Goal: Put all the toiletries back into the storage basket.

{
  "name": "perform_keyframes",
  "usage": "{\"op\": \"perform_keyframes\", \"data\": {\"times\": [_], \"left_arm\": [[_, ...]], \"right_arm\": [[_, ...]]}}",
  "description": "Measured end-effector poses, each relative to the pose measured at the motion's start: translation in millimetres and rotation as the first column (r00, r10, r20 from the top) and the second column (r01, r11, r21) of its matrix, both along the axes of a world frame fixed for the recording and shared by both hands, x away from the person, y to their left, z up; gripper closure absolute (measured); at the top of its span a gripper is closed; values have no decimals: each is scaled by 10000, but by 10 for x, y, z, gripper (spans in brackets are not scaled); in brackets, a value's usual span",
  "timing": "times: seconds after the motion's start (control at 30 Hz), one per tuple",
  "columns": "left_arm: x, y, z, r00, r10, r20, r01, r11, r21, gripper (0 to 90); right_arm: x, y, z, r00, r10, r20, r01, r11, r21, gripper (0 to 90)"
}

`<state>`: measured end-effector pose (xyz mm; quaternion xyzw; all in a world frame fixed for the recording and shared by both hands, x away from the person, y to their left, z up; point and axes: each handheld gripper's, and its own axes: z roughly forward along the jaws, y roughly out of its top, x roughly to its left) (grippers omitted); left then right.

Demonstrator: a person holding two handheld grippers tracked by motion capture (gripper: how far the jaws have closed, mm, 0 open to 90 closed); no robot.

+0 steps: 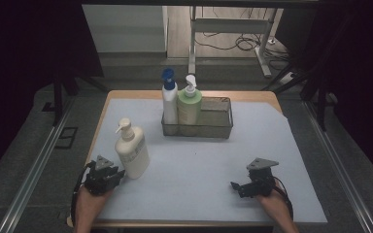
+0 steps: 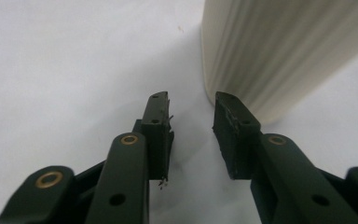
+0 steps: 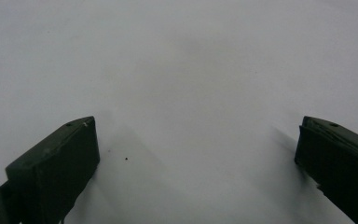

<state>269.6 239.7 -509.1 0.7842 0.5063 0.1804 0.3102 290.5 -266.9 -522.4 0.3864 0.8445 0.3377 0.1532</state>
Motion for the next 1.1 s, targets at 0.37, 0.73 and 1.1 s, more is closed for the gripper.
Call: {"op": "perform_keyframes", "data": {"times": [0.37, 0.73, 1.1], "left_arm": [[225, 1, -48, 9994, -304, -172, 296, 9987, -406, 836], [201, -113, -48, 9967, -804, -78, 798, 9953, -542, 885], [228, -244, -48, 9941, -1086, -80, 1084, 9939, -214, 880]], "right_arm": [[-1, 1, 0, 10000, -6, -5, 6, 10000, -3, 0], [2, 4, 2, 10000, -12, 4, 12, 10000, -49, 0], [3, 2, 1, 10000, 0, -17, 0, 10000, -22, 0]]}}
